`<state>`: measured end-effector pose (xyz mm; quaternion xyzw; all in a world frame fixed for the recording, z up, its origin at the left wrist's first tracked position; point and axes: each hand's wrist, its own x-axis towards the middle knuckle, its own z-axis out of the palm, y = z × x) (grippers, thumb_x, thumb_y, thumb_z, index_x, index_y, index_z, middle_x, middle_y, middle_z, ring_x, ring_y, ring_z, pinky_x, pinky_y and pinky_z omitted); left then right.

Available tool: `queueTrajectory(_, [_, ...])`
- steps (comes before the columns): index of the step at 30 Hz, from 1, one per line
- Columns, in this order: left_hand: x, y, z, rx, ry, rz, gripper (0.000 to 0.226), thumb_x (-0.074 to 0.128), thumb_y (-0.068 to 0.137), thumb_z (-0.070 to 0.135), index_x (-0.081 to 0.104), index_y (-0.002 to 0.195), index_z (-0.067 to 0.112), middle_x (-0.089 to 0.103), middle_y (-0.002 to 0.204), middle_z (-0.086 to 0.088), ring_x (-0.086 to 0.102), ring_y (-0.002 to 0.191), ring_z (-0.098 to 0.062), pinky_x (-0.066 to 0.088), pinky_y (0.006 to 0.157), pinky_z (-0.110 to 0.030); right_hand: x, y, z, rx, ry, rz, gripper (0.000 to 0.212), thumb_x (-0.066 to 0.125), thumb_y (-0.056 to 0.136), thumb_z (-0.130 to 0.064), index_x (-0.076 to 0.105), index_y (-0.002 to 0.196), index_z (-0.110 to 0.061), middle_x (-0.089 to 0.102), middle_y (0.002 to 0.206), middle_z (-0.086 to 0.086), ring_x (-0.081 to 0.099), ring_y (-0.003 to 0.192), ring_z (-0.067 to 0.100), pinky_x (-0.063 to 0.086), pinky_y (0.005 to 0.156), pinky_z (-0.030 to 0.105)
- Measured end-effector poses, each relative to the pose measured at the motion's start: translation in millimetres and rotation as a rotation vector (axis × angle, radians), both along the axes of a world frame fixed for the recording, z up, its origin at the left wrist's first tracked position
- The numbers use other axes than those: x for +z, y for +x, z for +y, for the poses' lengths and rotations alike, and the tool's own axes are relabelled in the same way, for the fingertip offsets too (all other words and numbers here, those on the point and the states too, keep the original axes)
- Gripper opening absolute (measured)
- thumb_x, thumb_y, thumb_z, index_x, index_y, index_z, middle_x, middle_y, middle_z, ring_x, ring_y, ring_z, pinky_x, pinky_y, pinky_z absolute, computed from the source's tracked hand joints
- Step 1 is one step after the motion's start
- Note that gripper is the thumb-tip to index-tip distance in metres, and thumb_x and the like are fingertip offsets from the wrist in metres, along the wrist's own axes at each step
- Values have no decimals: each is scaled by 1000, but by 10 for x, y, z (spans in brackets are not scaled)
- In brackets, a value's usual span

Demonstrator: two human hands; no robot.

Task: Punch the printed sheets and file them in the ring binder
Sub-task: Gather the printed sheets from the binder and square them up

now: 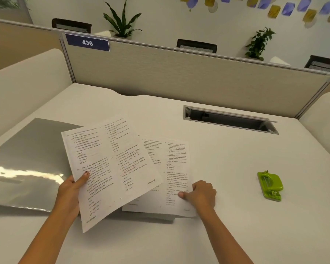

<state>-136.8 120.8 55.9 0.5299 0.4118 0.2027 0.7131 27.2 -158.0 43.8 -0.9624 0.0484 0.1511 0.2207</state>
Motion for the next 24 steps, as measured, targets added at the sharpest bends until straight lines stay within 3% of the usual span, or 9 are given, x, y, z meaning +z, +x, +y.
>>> queueTrajectory(2, [-18, 14, -3, -10, 14, 12, 23, 58, 93, 21, 59, 113, 11, 68, 102, -14, 64, 81, -34, 49, 61, -37, -16, 27, -113, -34, 119, -20, 44, 84, 66, -40, 44, 64, -23, 56, 81, -2, 52, 76, 19, 36, 52, 23])
queueTrajectory(5, [-32, 42, -20, -15, 34, 17, 24, 59, 93, 21, 60, 114, 10, 69, 102, -13, 65, 84, -36, 52, 63, -39, 103, -5, -284, -123, 289, -157, 17, 69, 85, -19, 54, 79, -14, 59, 78, -2, 55, 67, 15, 43, 56, 25])
queueTrajectory(8, [-32, 74, -39, -25, 63, 25, 22, 60, 93, 19, 60, 112, 8, 69, 98, -12, 66, 82, -34, 53, 64, -38, 344, -69, -420, -188, 398, -352, 3, 58, 92, -9, 56, 90, -9, 57, 79, 1, 55, 64, 12, 35, 48, 17])
queueTrajectory(13, [-73, 175, -59, -40, 79, 54, 6, 60, 93, 15, 62, 98, 13, 69, 98, -14, 67, 80, -33, 54, 70, -42, 810, -158, -468, -62, 266, -765, 14, 51, 97, -9, 61, 105, -14, 64, 77, 2, 57, 62, 22, 39, 47, 22])
queueTrajectory(15, [-69, 233, -100, -49, 109, 53, 7, 60, 93, 14, 62, 99, 13, 69, 99, -14, 67, 81, -34, 55, 74, -47, 1051, -230, -428, -18, 291, -882, 16, 52, 96, -11, 64, 105, -13, 65, 76, 0, 56, 59, 18, 34, 46, 12])
queueTrajectory(17, [-46, 284, -157, -59, 135, 42, 12, 60, 93, 13, 61, 105, 12, 69, 99, -14, 67, 82, -34, 55, 78, -49, 1287, -325, -375, 10, 370, -944, 16, 53, 96, -14, 65, 106, -13, 61, 81, -7, 55, 59, 8, 39, 43, 9])
queueTrajectory(18, [-33, 306, -186, -66, 142, 32, 14, 59, 93, 13, 61, 107, 13, 69, 100, -13, 67, 83, -34, 55, 79, -50, 1385, -364, -350, 11, 432, -943, 16, 54, 96, -17, 65, 107, -14, 59, 85, -9, 56, 61, 3, 46, 46, 8])
queueTrajectory(21, [-8, 354, -263, -88, 154, 17, 11, 59, 93, 14, 63, 103, 17, 71, 100, -12, 69, 84, -33, 56, 78, -49, 1513, -361, -283, -13, 638, -785, 18, 55, 95, -21, 63, 111, -17, 60, 94, -11, 57, 68, -6, 45, 53, 0])
queueTrajectory(24, [22, 382, -336, -112, 131, -5, 7, 59, 93, 16, 63, 98, 18, 72, 98, -9, 70, 81, -30, 57, 70, -44, 1378, -290, -201, -34, 777, -540, 19, 59, 94, -22, 63, 112, -20, 66, 104, -7, 63, 80, -2, 49, 54, 7])
